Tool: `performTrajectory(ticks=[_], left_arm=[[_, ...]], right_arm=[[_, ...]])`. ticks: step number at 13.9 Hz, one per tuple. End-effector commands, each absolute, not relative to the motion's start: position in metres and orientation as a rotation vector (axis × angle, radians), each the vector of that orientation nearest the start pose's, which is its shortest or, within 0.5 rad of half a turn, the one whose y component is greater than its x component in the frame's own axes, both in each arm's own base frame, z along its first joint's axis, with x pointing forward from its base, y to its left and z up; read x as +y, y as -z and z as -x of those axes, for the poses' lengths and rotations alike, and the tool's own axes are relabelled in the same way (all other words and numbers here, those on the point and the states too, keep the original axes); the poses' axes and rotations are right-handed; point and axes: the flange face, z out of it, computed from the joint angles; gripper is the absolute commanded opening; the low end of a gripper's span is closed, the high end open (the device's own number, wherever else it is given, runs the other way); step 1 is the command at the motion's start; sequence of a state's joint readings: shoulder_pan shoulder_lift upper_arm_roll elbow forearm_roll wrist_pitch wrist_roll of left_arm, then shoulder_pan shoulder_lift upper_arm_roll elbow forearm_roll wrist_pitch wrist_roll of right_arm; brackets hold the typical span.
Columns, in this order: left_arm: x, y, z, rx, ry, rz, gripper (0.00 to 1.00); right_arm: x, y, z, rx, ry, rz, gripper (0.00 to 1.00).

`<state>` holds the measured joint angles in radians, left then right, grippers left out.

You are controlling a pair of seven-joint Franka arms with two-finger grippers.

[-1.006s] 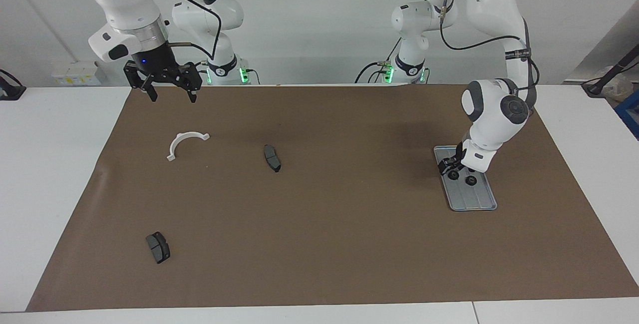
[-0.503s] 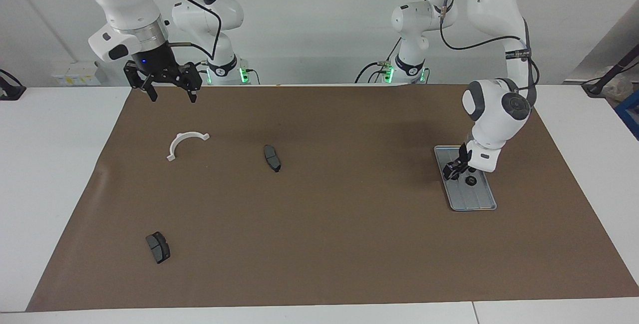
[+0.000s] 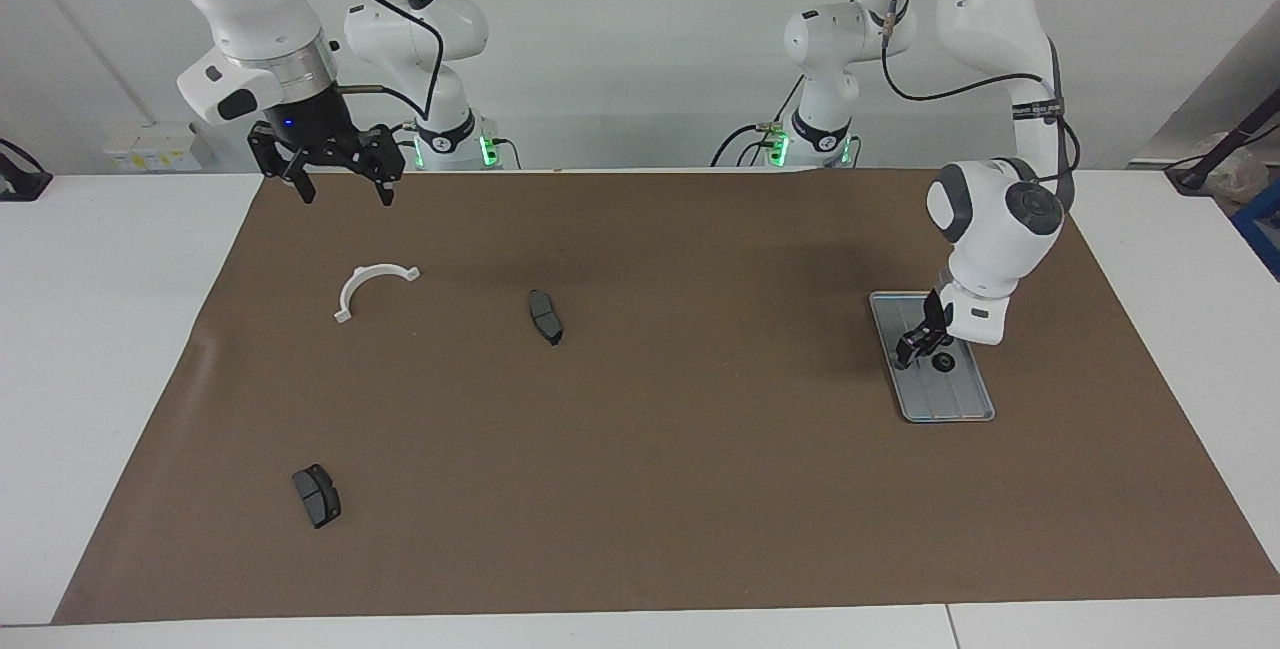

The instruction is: Place bearing gear from tray to pile

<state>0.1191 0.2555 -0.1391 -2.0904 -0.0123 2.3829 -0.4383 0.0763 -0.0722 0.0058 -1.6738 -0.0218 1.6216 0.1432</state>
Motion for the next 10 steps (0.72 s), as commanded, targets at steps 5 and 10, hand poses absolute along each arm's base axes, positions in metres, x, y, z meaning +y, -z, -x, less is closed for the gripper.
performTrajectory(ticks=[5,10], left_arm=[[-0.014,-0.301,-0.579,-0.685,0.058,3.116,0.32],[-0.015,-0.315,-0.592,-0.669,0.092,3.12,0.23]], right_arm=[[0.041,-0.62,-0.529,0.067,0.034,3.139,1.0],[0.042,-0.62,-0.53,0.067,0.048,3.138,1.0]])
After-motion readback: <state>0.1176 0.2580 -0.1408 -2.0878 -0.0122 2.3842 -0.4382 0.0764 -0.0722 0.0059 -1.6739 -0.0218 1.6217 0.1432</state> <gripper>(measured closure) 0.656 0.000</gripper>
